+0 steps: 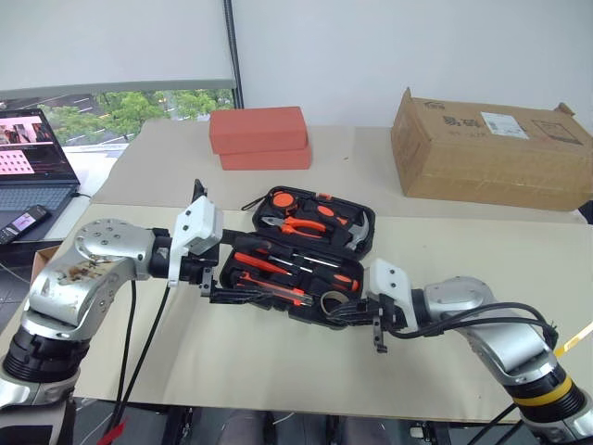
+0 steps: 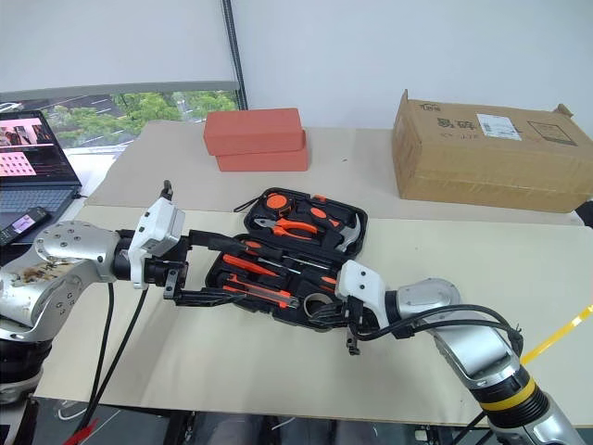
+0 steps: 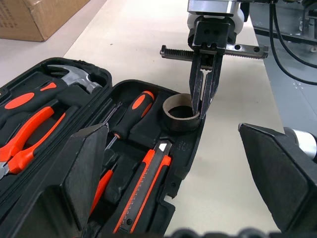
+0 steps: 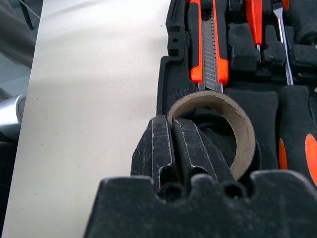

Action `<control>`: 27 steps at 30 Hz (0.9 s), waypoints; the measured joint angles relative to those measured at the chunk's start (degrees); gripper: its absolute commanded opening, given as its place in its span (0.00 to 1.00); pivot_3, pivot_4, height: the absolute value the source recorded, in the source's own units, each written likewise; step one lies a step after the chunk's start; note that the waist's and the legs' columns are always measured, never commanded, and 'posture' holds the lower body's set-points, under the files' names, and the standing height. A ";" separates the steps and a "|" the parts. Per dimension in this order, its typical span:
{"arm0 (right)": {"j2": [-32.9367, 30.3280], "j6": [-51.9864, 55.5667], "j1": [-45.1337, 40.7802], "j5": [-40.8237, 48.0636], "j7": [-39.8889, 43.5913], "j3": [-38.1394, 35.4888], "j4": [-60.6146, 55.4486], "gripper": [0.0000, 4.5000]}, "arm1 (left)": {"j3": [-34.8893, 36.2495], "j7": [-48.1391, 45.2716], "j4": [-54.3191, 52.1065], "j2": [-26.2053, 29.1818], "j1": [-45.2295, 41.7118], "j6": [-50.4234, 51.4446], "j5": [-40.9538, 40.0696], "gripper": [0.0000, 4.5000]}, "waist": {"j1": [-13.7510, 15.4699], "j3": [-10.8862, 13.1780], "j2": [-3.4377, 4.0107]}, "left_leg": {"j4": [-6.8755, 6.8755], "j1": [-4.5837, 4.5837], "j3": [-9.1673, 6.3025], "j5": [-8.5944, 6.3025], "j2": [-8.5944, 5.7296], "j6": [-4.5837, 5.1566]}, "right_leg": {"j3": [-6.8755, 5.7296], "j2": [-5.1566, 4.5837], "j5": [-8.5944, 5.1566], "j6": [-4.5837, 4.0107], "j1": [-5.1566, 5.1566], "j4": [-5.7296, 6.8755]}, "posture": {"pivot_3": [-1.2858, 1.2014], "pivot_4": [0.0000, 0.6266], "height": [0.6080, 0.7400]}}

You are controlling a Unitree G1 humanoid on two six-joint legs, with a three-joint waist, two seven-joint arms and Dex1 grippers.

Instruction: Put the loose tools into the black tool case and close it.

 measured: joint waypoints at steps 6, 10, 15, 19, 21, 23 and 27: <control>-0.41 -0.01 0.06 -2.14 -0.28 1.31 0.28 0.01 | 0.00 -0.03 0.00 0.00 0.00 -0.01 0.01 1.00 | -0.02 0.00 0.00 | 0.00 0.00 0.00 0.00 0.00 0.00 | 0.00 0.01 0.00 0.00 0.00 0.00 | 0.52 0.24 0.78; -0.37 0.01 0.05 -2.15 -0.21 1.42 0.31 0.08 | 0.00 -0.03 0.00 0.00 0.01 -0.05 0.02 1.00 | 0.00 0.00 0.00 | 0.00 0.00 0.00 0.00 0.00 0.00 | 0.00 0.01 0.00 0.00 0.00 0.00 | 0.52 0.24 0.78; 0.74 0.06 0.02 -2.12 -0.68 1.60 0.42 0.45 | 0.00 -0.02 0.01 0.00 0.06 -0.31 0.15 1.00 | -0.07 0.00 0.00 | 0.00 0.00 0.00 0.01 0.00 -0.01 | 0.01 0.02 0.00 -0.01 -0.01 0.01 | 0.52 0.24 0.78; 0.72 0.80 -0.17 -1.88 -0.51 1.32 0.42 0.74 | 0.00 -0.06 0.05 -0.01 0.11 -0.38 0.21 1.00 | 0.00 0.00 -0.01 | 0.00 0.00 0.00 0.01 -0.01 -0.01 | 0.00 0.01 0.01 -0.01 0.00 0.01 | 0.52 0.24 0.78; 0.77 1.15 -0.18 -0.83 -0.46 0.44 0.41 0.90 | 0.00 -0.07 0.09 -0.01 0.11 -0.42 0.27 1.00 | 0.00 0.01 -0.01 | 0.00 0.00 0.00 0.01 0.00 -0.01 | 0.00 0.01 0.03 -0.06 0.00 0.01 | 0.52 0.24 0.78; 1.07 1.67 -0.33 0.33 -0.69 -0.92 0.39 1.00 | 0.00 -0.05 0.20 -0.01 0.12 -0.44 0.29 1.00 | 0.00 0.01 -0.01 | 0.00 0.00 0.00 0.01 0.00 -0.01 | 0.00 0.01 0.04 -0.07 0.01 0.01 | 0.52 0.24 0.78; 2.85 2.37 -1.61 2.57 -2.34 -4.68 0.76 1.00 | 0.09 -0.09 1.98 -0.01 0.15 -1.84 0.85 1.00 | -0.09 0.01 -0.01 | 0.00 0.02 0.00 0.01 0.01 -0.02 | 0.00 0.03 0.04 -0.07 0.00 0.03 | 0.52 0.24 0.78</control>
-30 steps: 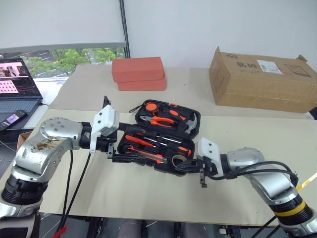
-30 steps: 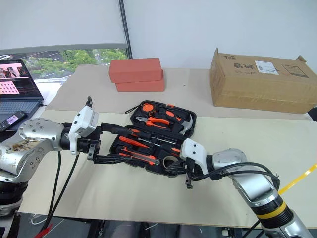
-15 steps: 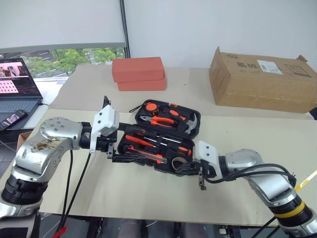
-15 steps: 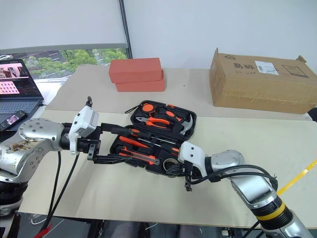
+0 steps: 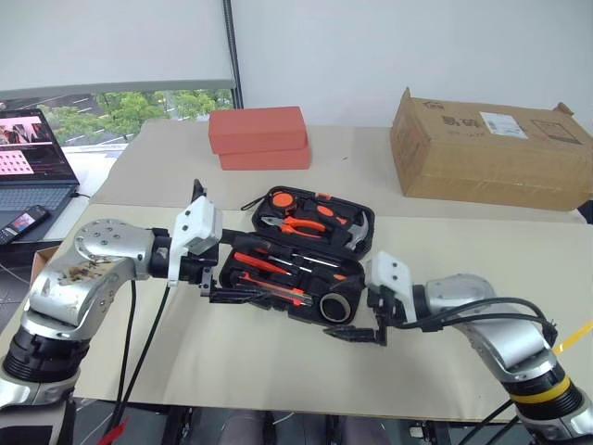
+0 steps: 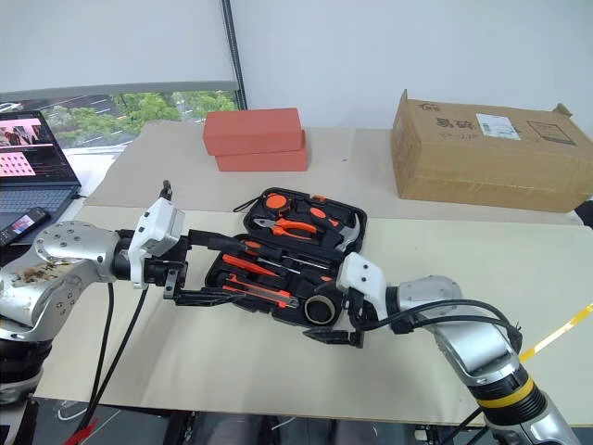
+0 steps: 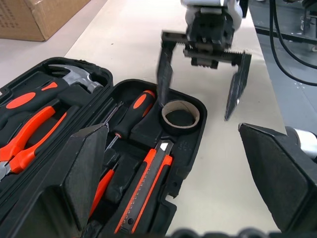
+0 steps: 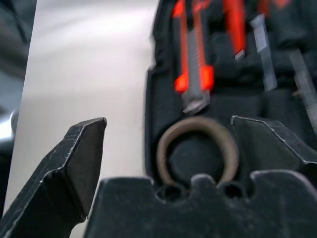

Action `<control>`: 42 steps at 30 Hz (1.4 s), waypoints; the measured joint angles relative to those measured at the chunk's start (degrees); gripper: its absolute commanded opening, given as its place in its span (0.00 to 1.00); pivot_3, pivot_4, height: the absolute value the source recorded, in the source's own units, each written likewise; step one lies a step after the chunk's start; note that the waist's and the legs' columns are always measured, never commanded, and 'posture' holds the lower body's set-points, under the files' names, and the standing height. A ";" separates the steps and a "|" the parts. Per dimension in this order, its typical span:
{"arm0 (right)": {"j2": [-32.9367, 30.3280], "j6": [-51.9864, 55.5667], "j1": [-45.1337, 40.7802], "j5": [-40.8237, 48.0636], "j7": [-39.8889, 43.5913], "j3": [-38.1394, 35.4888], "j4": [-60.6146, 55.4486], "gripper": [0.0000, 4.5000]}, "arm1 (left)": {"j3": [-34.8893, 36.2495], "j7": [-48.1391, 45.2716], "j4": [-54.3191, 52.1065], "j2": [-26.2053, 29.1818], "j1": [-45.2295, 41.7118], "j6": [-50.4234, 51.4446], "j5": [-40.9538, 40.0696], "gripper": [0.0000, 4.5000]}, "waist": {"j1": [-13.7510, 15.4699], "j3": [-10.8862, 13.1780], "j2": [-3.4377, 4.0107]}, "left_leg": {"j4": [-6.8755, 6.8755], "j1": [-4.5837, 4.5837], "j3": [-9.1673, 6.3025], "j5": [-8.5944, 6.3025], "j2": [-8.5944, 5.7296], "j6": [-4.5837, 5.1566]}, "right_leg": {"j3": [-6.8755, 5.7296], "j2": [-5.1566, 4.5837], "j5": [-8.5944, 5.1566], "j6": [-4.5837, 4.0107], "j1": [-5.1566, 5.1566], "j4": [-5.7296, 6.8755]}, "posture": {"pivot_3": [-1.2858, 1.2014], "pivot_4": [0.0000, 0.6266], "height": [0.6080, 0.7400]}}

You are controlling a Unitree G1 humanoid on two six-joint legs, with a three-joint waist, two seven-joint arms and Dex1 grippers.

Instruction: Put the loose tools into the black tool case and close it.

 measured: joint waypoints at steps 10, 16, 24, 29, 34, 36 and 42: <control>11.51 -5.67 1.43 4.35 -2.55 -3.12 4.72 0.60 | -0.02 -0.76 5.62 -0.68 1.20 -4.69 2.75 1.00 | 0.11 0.01 -0.02 | 0.00 -0.01 0.02 0.01 -0.02 -0.01 | -0.01 -0.01 0.01 -0.03 0.02 0.01 | 0.52 0.24 0.78; 9.70 -12.68 5.91 -0.58 -1.24 -0.97 11.30 0.15 | 0.02 -1.17 5.53 -0.68 1.83 -4.66 2.33 1.00 | 0.01 0.01 -0.02 | 0.02 0.00 0.02 0.01 -0.04 -0.01 | 0.03 -0.02 0.01 -0.02 0.01 0.04 | 0.52 0.24 0.78; 8.72 -17.32 5.73 -6.54 -1.80 2.03 13.79 0.01 | 0.00 -1.44 5.70 -0.69 1.75 -4.77 2.42 1.00 | -0.37 0.00 -0.04 | 0.02 0.10 0.02 0.05 -0.01 -0.08 | 0.08 0.01 -0.03 0.02 0.05 0.11 | 0.52 0.24 0.78; 7.50 -15.61 5.65 -0.88 0.31 -2.34 12.20 0.01 | 0.00 -2.00 7.37 -0.68 1.64 -5.27 2.82 1.00 | -0.31 0.01 -0.04 | 0.02 0.08 0.02 0.04 -0.01 -0.06 | 0.08 0.01 0.00 -0.03 0.03 0.11 | 0.52 0.24 0.78; 3.99 -14.57 4.22 2.56 3.36 -5.65 10.54 0.01 | 0.02 -3.59 10.79 -0.31 -0.12 -7.25 3.98 1.00 | -0.32 0.01 -0.05 | 0.01 0.09 0.03 -0.05 0.00 0.08 | 0.08 0.02 0.00 -0.03 0.02 0.11 | 0.52 0.24 0.78; 4.92 -13.83 2.77 3.17 2.23 -5.77 10.47 0.01 | 0.01 -3.94 12.06 -0.32 -0.99 -8.05 4.23 1.00 | -0.44 0.01 -0.05 | 0.01 0.10 0.02 -0.04 0.02 0.06 | 0.08 0.04 0.00 -0.03 0.02 0.12 | 0.52 0.24 0.78; 11.54 -11.15 -4.41 1.64 -9.32 -9.12 21.32 0.13 | 1.20 -0.43 22.10 -7.03 -7.27 -9.27 5.20 1.00 | -0.01 0.02 -0.07 | 0.06 0.08 0.04 0.09 -0.03 -0.08 | 0.06 0.01 0.04 -0.07 0.05 0.17 | 0.52 0.24 0.78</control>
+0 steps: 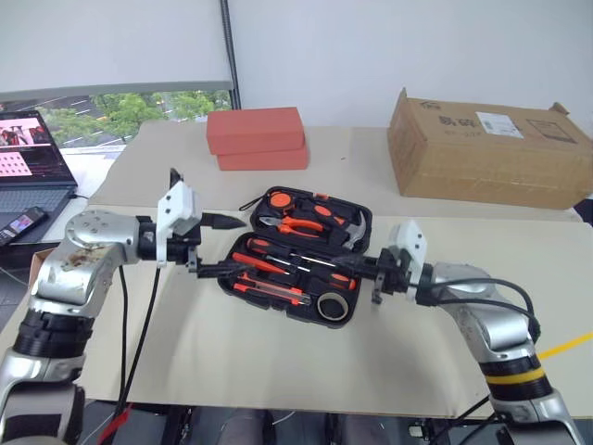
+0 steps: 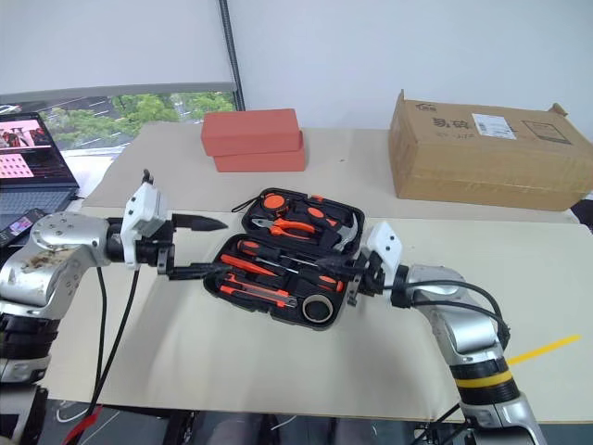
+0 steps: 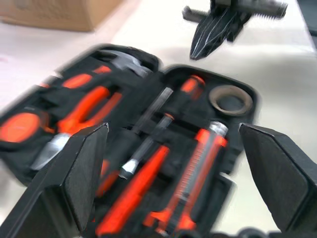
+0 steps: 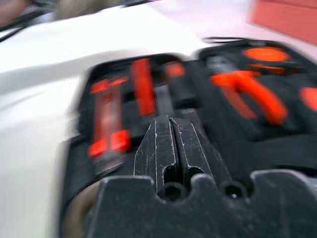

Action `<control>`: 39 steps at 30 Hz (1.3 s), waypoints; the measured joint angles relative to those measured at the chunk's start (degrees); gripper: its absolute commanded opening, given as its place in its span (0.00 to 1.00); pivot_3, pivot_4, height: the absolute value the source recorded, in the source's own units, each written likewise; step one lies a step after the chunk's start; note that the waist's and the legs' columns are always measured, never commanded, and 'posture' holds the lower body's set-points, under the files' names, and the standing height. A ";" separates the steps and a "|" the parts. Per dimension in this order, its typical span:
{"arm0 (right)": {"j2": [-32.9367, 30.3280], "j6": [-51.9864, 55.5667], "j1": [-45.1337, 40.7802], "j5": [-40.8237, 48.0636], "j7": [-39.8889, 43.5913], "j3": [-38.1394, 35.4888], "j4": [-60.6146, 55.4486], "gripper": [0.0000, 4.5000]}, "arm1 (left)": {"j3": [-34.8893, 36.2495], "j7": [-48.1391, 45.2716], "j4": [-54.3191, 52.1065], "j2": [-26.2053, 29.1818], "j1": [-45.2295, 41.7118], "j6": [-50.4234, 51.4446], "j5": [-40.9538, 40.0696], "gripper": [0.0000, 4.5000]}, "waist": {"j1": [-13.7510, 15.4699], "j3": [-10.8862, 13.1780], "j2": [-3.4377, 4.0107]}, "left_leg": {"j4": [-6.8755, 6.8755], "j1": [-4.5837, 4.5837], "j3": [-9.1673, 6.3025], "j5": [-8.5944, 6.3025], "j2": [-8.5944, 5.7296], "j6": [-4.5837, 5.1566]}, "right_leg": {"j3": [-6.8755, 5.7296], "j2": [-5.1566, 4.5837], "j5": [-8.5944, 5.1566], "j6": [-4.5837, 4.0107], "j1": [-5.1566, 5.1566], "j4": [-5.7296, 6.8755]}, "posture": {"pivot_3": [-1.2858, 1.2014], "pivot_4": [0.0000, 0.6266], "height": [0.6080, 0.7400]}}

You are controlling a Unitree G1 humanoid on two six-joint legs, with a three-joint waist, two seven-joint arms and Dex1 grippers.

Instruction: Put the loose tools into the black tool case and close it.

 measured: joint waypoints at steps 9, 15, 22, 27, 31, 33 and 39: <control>1.65 11.42 -9.06 4.90 -6.06 -8.47 14.35 0.32 | 1.68 7.26 44.66 -8.34 -21.77 -5.64 6.75 1.00 | -0.61 0.03 -0.05 | -0.01 -0.14 0.02 0.05 -0.09 -0.03 | -0.10 0.03 0.02 -0.03 -0.08 0.00 | 0.52 0.24 0.78; 1.67 15.77 -13.10 4.92 -8.87 -11.63 22.32 0.32 | 2.10 6.84 62.15 -10.82 -28.18 -7.24 10.98 1.00 | -1.51 0.03 -0.05 | -0.09 -0.25 0.03 0.05 -0.10 -0.04 | -0.19 0.04 0.01 0.00 -0.15 0.01 | 0.52 0.24 0.78; 1.64 20.03 -12.76 4.89 -8.46 -11.25 23.32 0.32 | 2.36 6.11 68.45 -13.40 -30.82 -9.51 15.02 1.00 | -1.56 0.03 -0.05 | -0.03 -0.28 0.02 0.09 -0.09 -0.10 | -0.18 0.02 0.01 0.00 -0.21 0.00 | 0.52 0.24 0.78; 2.32 21.41 -12.41 4.87 -8.79 -11.08 23.32 0.32 | 3.38 6.18 69.32 -14.26 -31.37 -10.28 16.52 1.00 | -1.68 0.03 -0.05 | -0.04 -0.21 0.04 0.09 -0.08 -0.11 | -0.14 0.01 0.01 0.00 -0.20 0.00 | 0.52 0.24 0.78; 4.29 21.42 -14.06 4.84 -9.96 -11.25 25.70 0.21 | 4.40 6.22 69.72 -15.03 -31.41 -10.31 16.90 1.00 | -1.88 0.03 -0.05 | -0.03 -0.22 0.04 0.10 -0.08 -0.12 | -0.13 0.01 0.02 -0.01 -0.21 0.02 | 0.52 0.24 0.78; 5.00 21.67 -15.44 4.95 -10.17 -11.58 27.28 0.09 | 4.98 6.21 69.78 -15.19 -31.43 -10.31 17.12 1.00 | -1.91 0.03 -0.05 | -0.03 -0.22 0.04 0.11 -0.08 -0.12 | -0.14 0.01 0.02 -0.01 -0.20 0.03 | 0.52 0.24 0.78; 5.32 22.15 -17.24 4.86 -10.17 -12.01 28.58 0.02 | 5.73 6.18 69.78 -15.31 -31.45 -10.31 17.94 1.00 | -1.87 0.03 -0.05 | -0.05 -0.24 0.03 0.10 -0.08 -0.12 | -0.17 0.01 0.02 -0.01 -0.19 0.06 | 0.52 0.24 0.78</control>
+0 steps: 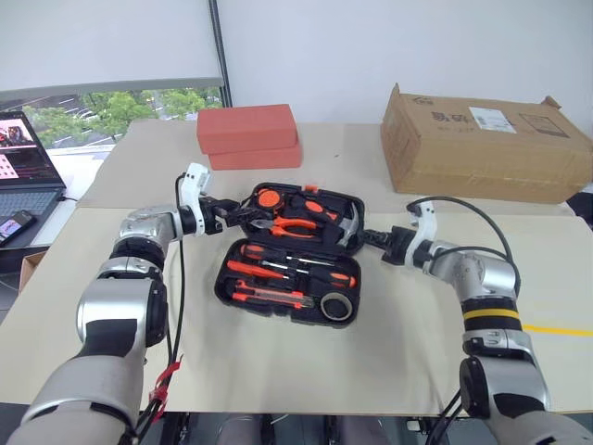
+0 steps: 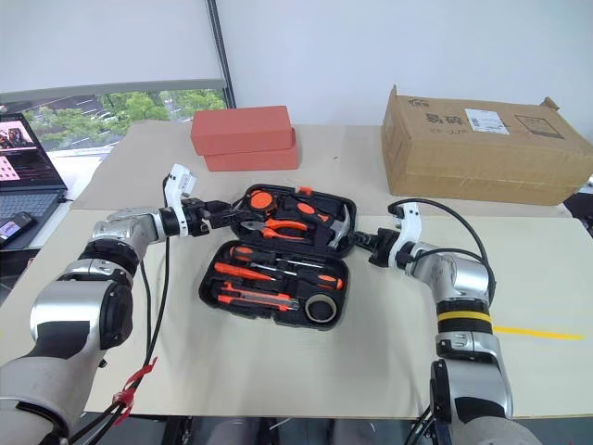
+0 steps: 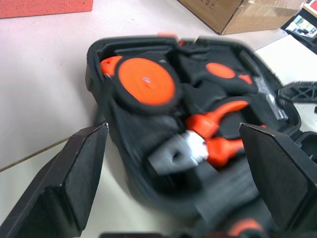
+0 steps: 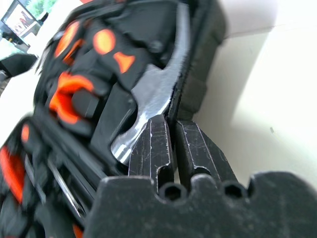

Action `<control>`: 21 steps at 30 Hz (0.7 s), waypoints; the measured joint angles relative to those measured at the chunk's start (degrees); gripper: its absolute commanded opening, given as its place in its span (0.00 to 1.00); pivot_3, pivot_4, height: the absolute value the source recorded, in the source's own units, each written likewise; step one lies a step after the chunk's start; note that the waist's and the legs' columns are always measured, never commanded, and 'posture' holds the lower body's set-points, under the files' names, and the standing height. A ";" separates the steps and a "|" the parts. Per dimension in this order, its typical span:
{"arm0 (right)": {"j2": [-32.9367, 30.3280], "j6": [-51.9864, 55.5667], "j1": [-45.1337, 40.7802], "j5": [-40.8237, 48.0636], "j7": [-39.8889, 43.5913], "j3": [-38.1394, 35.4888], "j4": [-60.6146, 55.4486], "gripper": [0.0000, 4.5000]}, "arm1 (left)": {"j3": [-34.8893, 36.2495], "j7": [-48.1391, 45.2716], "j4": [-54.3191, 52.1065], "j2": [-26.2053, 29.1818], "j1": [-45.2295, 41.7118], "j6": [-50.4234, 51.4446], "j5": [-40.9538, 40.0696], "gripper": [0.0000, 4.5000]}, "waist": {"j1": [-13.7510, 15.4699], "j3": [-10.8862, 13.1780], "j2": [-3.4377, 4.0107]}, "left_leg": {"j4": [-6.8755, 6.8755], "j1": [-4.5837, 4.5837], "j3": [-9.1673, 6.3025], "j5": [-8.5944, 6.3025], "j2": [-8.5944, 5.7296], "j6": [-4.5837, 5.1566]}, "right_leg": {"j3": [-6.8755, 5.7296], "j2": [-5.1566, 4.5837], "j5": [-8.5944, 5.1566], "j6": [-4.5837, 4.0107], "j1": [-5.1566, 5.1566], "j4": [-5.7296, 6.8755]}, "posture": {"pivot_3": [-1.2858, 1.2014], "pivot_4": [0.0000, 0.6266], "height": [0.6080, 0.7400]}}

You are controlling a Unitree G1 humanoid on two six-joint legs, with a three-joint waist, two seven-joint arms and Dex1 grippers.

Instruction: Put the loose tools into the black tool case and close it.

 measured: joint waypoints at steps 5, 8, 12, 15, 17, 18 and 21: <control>-0.37 -0.54 -0.29 -0.47 1.00 0.48 1.04 0.02 | 0.51 -0.09 0.00 0.01 0.00 0.00 0.94 1.00 | 0.23 0.00 0.00 | 0.00 -0.06 -0.01 0.00 -0.01 0.00 | -0.03 0.00 0.00 0.00 0.00 0.02 | 0.52 0.24 0.78; -0.65 -1.09 -0.74 -1.06 1.91 0.97 1.76 0.02 | 0.99 -0.77 0.00 0.03 0.01 0.15 0.98 1.00 | 0.21 0.00 0.00 | 0.00 -0.06 -0.01 0.00 -0.01 0.00 | -0.04 0.01 0.00 0.00 -0.01 0.02 | 0.52 0.24 0.78; -0.65 -1.42 -1.02 -1.67 2.30 1.20 2.17 0.00 | 1.78 -0.99 0.00 0.03 0.02 1.08 0.98 0.85 | 0.18 0.00 0.00 | 0.00 -0.05 -0.01 0.00 -0.01 0.00 | -0.03 0.00 0.00 0.00 -0.01 0.02 | 0.52 0.24 0.78; -0.65 -1.75 -1.04 -2.27 2.76 1.31 2.17 0.00 | 2.12 -1.10 0.00 0.04 0.03 1.50 0.98 0.60 | 0.20 0.00 0.00 | 0.01 -0.04 -0.01 0.00 0.00 0.00 | -0.03 0.00 0.00 0.01 0.00 0.02 | 0.52 0.24 0.78; -0.64 -1.85 -1.04 -2.35 2.90 1.37 2.17 0.00 | 2.09 -2.08 0.00 0.10 0.08 2.30 1.06 0.43 | 0.19 0.00 0.00 | 0.00 -0.04 -0.01 0.00 -0.01 0.00 | -0.03 0.00 0.00 0.00 0.00 0.03 | 0.52 0.24 0.78; -0.64 -1.93 -1.04 -2.39 2.96 1.42 2.17 0.00 | 2.00 -2.89 0.00 0.17 0.17 2.63 1.12 0.32 | 0.18 0.00 0.00 | 0.00 -0.05 -0.01 0.00 -0.01 0.00 | -0.04 0.01 0.00 0.00 0.00 0.03 | 0.52 0.24 0.78; -0.64 -2.11 -1.04 -2.49 3.01 1.53 2.17 0.00 | 1.77 -4.31 0.00 0.38 0.54 3.47 1.71 0.07 | 0.15 0.00 0.00 | 0.00 -0.05 -0.01 0.00 -0.01 0.00 | -0.04 0.01 0.00 0.01 0.00 0.04 | 0.52 0.24 0.78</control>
